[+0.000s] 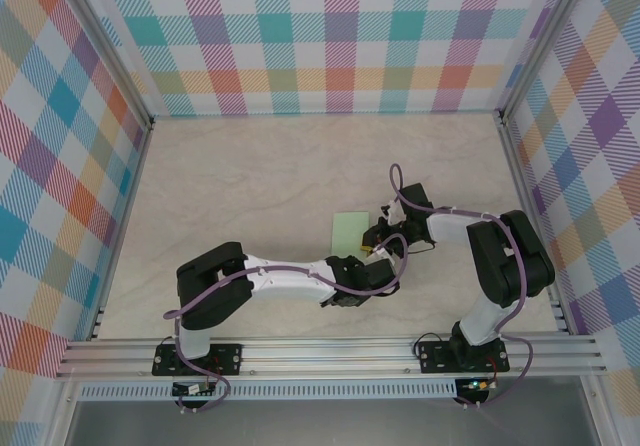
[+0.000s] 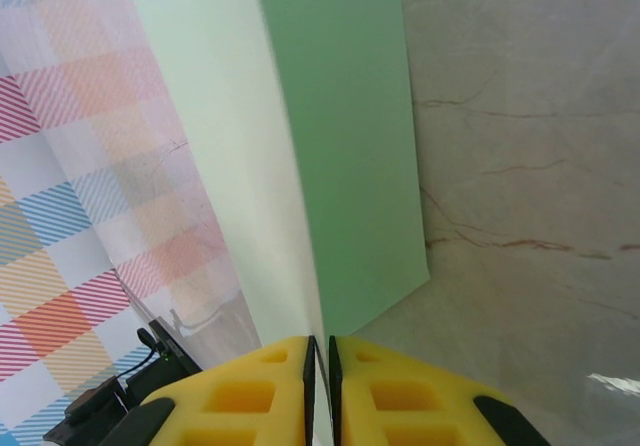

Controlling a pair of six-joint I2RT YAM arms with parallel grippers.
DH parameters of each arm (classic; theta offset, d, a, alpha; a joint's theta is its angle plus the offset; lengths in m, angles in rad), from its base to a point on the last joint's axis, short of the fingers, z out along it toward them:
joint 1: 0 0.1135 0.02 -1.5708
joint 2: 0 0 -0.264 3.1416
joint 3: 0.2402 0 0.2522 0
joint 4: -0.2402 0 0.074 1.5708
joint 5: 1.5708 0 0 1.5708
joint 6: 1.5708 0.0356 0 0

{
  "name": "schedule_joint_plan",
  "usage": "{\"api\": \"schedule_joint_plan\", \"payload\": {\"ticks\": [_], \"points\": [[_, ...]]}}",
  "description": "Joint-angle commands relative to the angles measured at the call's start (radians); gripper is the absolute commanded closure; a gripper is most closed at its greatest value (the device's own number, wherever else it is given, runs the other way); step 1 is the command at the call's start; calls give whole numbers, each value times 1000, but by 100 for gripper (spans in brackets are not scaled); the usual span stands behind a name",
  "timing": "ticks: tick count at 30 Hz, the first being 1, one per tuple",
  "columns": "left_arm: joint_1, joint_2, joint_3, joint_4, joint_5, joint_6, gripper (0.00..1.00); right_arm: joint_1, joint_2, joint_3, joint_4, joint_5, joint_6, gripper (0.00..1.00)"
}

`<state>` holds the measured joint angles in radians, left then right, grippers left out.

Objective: Fold a paper plane with a square sheet of paper (pick it up from the middle)
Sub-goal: Third fold the triangle at the center of the table.

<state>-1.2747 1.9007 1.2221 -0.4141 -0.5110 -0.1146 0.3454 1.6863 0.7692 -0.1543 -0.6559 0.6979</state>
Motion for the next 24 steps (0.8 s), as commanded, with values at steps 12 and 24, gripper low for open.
{"api": "schedule_joint_plan", "payload": {"ticks": [12,24], "points": [[37,-120,-63,38,88,-17,96,-14,-43,33,-79,37,-42,78],[169,-205,-143,80,405,-39,96,-30,-119,96,-154,107,-94,77]]}}
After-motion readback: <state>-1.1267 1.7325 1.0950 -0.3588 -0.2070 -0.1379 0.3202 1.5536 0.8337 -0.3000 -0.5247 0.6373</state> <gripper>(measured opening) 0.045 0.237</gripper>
